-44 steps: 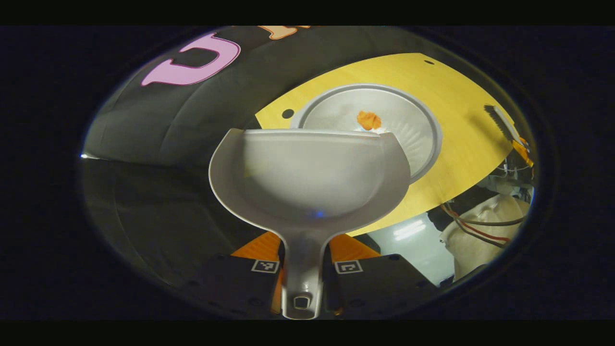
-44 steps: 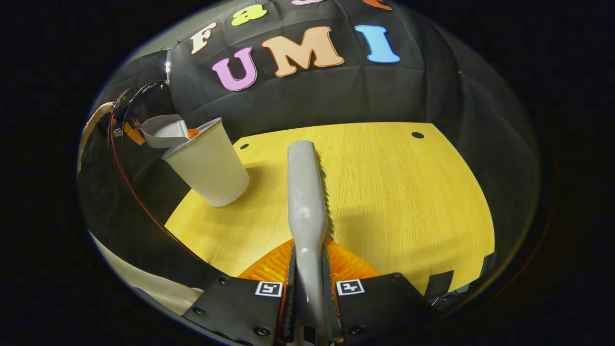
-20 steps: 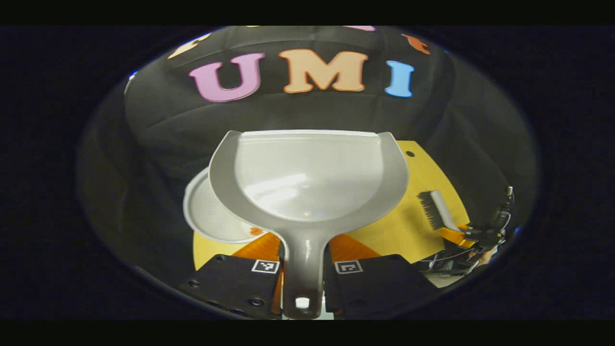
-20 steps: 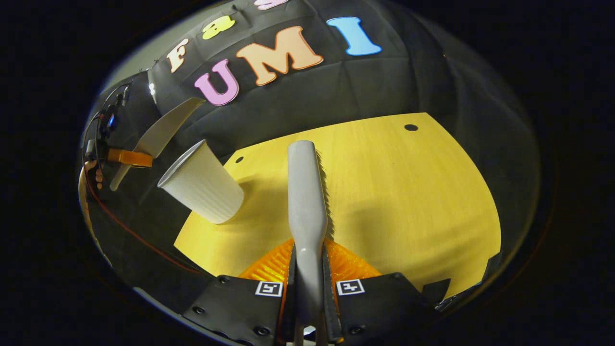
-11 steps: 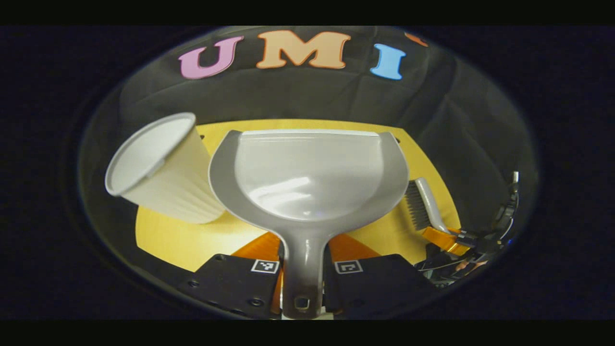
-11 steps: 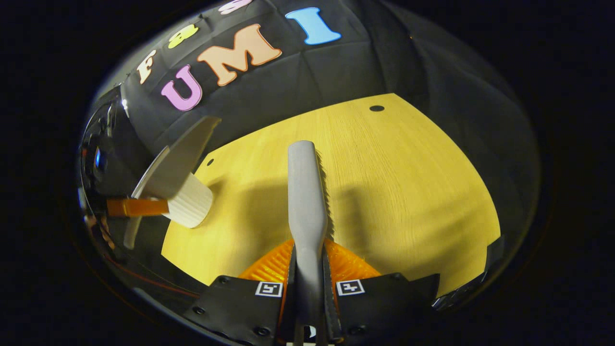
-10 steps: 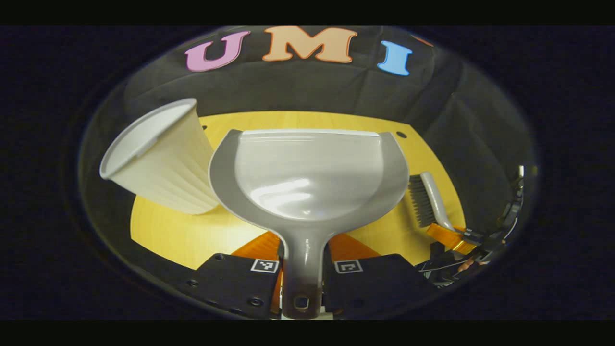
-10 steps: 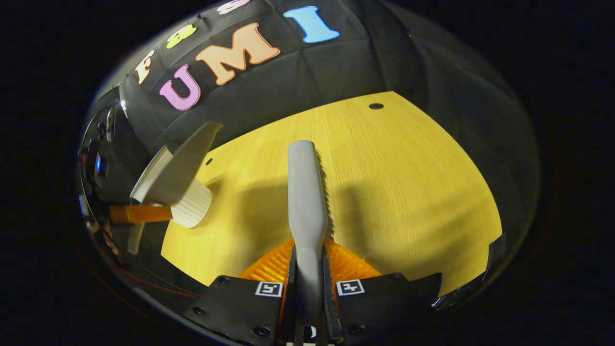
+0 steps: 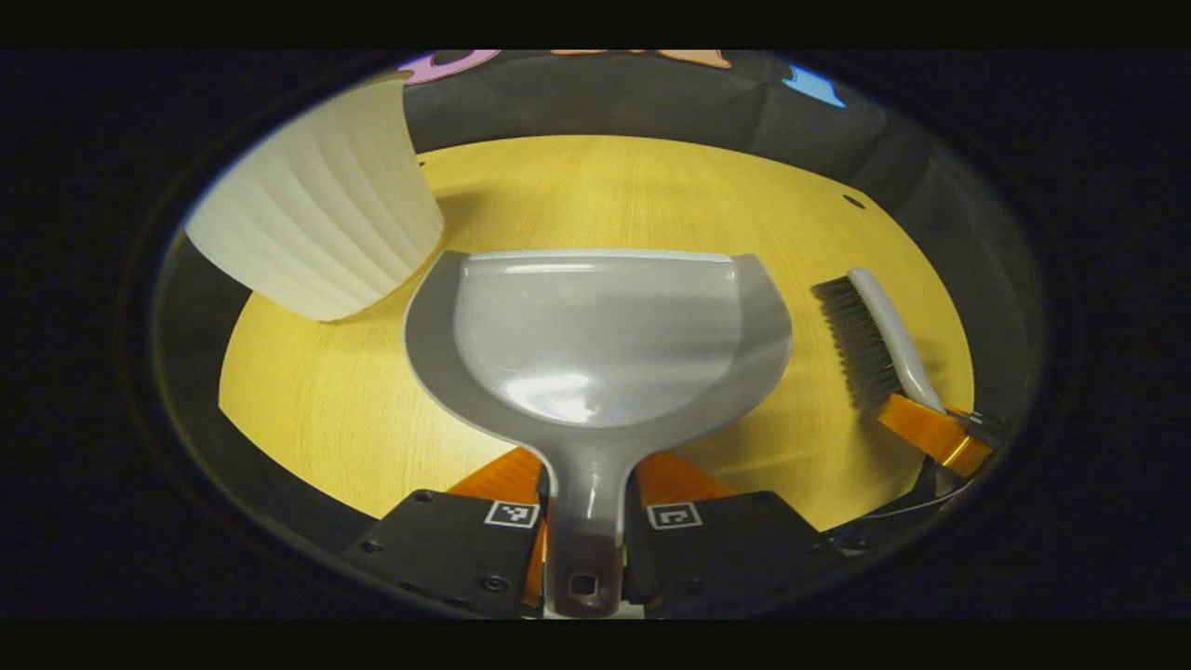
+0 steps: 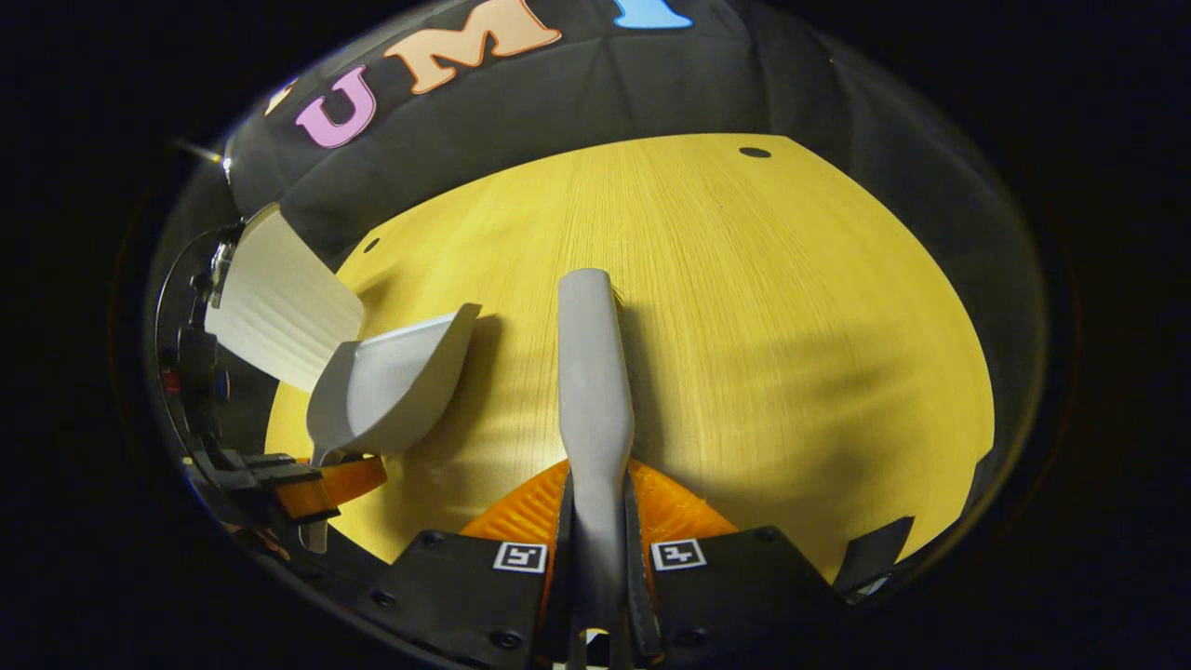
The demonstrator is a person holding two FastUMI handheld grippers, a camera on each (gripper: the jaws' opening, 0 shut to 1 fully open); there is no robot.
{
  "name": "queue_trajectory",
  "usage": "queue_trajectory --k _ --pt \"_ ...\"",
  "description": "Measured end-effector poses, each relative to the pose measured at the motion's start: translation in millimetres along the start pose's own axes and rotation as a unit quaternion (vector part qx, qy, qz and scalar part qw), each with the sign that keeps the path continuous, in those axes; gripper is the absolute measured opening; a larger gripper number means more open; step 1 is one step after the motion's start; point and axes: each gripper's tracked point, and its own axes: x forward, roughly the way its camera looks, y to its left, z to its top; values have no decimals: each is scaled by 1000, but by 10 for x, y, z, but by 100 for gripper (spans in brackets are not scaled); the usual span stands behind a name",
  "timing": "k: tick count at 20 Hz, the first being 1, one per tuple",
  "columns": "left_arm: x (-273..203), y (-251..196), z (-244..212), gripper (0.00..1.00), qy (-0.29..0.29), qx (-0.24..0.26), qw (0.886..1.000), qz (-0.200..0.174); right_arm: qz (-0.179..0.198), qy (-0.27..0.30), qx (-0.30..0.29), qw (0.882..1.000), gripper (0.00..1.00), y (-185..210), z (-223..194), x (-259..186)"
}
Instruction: Pick up the small broom and dustpan from the desktop, sweep the trash into the dustpan with the broom, and then empty the trash into the garbage bin.
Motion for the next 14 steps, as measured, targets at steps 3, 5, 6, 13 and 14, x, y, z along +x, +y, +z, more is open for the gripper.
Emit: queue_trajectory --k 3,5,6,13,14 --pt "-17 8 2 28 4 15 1000 -2 -8 3 -5 1000 27 -34 26 -34" --pt "-20 -7 31 30 1 26 1000 -5 -12 8 -1 1000 23 -36 -12 -9" --pt "-34 -18 39 31 0 27 1000 -5 -11 13 4 1000 27 -26 -36 -1" --pt "-71 -218 -86 79 4 31 999 -30 -4 44 4 999 49 19 -229 -33" --pt "-126 -171 -96 94 1 29 999 -25 1 45 1 999 73 25 -259 -11"
